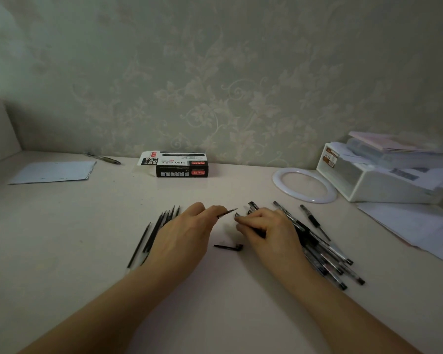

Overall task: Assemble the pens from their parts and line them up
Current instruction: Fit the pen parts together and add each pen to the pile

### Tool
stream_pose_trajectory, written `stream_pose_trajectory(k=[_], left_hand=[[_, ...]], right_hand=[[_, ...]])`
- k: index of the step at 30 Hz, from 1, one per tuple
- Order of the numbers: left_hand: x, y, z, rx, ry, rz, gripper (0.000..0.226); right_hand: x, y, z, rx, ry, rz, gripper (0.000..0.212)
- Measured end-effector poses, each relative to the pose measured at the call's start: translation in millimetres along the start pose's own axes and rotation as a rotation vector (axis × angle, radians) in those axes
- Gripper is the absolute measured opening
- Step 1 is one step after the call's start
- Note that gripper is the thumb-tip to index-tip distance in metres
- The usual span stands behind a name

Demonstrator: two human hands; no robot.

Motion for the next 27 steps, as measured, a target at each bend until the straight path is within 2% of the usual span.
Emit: stream_pose_trajectory(k=[4, 7, 9, 14, 16, 19, 20, 22, 24, 25, 27], left_hand=[[8, -4, -2, 0.052, 0.056, -0.055, 0.035], [15, -2, -4, 0.045, 0.08, -0.096, 0.036], [17, -2, -4, 0.059, 0.1, -0.125, 0.035], [21, -5, -4, 0.084, 0.143, -0.173, 0.036], [20, -5, -5, 0.091, 0.128, -0.16, 0.036], [11, -6, -4, 0.1, 0.07, -0.115, 0.036], [9, -7, -4, 0.102, 0.05, -0.102, 0.034], [5, -7, -4, 0.1, 0.027, -0.087, 0.031], [5, -5, -4, 0.081, 0.024, -0.078, 0.027], [6, -4, -5, 0.065, 0.026, -0.071, 0.026], [6, -2, -5, 0.033, 0.024, -0.062, 0.024]], right_hand=[[-3, -14, -1, 0.093, 0.106, 0.273, 0.007], [-10, -10, -5, 0.012, 0.186, 0.466, 0.013], [-15, -6, -6, -0.036, 0.237, 0.603, 0.01], [-4, 0, -10, -0.002, 0.449, 0.814, 0.009], [2, -4, -5, 0.082, 0.51, 0.938, 0.011], [23, -42, 7, 0.379, 0.529, 1.115, 0.012], [34, -61, 9, 0.466, 0.52, 1.049, 0.011], [57, -97, 8, 0.518, 0.501, 0.611, 0.01], [74, -113, 5, 0.396, 0.479, 0.069, 0.012], [83, -111, 4, 0.316, 0.485, -0.109, 0.014], [100, -99, -2, 0.178, 0.553, -0.266, 0.015]])
Point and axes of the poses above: each hand's wrist, its own z-axis towards the middle knuckle, its own y-axis out of the palm, x = y × z, the point moved 6 cm from there along z, towards the middle knuckle, and after that the axes turned 4 degrees about -x, right-handed, at the moved point
